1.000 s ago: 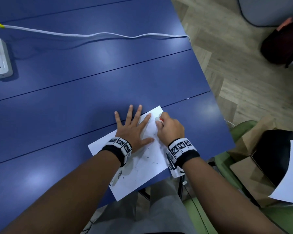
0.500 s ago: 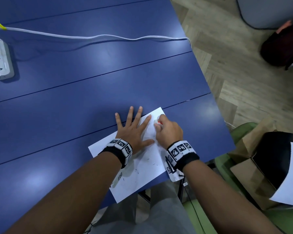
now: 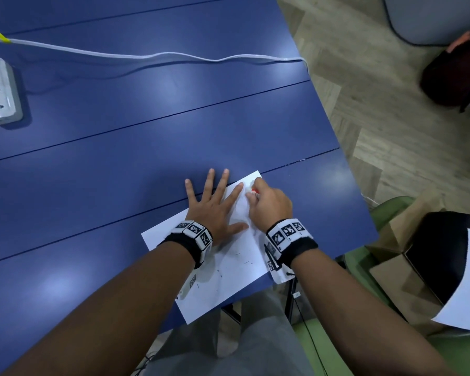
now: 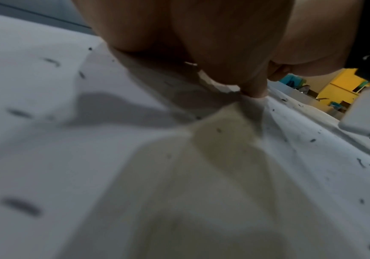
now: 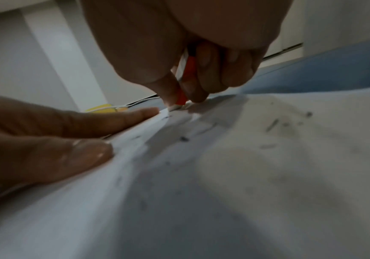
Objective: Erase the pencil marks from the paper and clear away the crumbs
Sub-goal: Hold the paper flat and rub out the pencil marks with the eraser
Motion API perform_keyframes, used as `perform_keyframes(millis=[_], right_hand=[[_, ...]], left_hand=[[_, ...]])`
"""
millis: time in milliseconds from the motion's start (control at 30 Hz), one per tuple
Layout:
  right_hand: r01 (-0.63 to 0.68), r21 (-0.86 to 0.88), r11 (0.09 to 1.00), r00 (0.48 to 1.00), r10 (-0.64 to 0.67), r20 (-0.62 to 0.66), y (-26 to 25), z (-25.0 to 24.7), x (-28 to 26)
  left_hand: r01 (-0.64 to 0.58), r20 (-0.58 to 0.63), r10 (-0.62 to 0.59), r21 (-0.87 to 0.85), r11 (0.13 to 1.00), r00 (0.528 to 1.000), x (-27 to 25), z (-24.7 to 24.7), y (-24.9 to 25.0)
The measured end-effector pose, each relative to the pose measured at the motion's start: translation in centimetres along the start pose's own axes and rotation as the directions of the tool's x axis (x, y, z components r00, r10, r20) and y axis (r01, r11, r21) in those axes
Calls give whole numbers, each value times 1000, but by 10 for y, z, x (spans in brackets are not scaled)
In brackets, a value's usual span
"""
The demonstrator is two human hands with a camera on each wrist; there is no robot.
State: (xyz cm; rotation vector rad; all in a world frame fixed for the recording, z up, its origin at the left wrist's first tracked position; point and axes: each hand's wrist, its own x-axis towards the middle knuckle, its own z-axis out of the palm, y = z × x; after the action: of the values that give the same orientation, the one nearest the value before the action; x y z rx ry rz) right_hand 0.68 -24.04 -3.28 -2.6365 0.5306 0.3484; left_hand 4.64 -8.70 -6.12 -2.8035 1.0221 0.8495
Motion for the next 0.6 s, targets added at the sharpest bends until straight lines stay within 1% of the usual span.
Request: perform_keyframes(millis=[67,133,167,267,300,400,433,467,500,567,600], right_hand=[[-75,39,996,996,77,-47,2,-2,5],[-124,82,989,990,129,-51,-2,-3,4],[-119,90,989,992,122,-31,-6,-1,0],[-20,45,999,998,17,55,-13,6,-12],[-19,34,999,999,18,50,-11,4,-11],[-111,65,992,993,113,-41,0,-4,0],[-129,82,988,990,133,-50,0,-5,1],[-122,94,988,991,126,-35,-3,-4,-2],[-91,90,992,996,92,-3,-8,-2,-6],[-1,37,999,998,-2,68,-13,5,-16],[20,17,1000,997,-21,77,-12,6,-16]], left_hand=[[0,9,0,-8,1000,1000,-1,-1,0],[1,13,-1,-5,1000,1000,0,0,-1],[3,12,-3,-3,1000,1000,0,1,-1],[5,9,-5,2,1000,1000,2,1,-1],[5,9,-5,2,1000,1000,2,1,-1],[1,12,-1,3,1000,1000,1,0,0],[2,12,-2,4,1000,1000,0,0,-1],[3,9,-3,6,1000,1000,0,0,-1],[3,5,-3,8,1000,1000,0,1,-2],[3,1,-3,6,1000,1000,1,2,-1],[2,1,-2,5,1000,1000,1,2,0]])
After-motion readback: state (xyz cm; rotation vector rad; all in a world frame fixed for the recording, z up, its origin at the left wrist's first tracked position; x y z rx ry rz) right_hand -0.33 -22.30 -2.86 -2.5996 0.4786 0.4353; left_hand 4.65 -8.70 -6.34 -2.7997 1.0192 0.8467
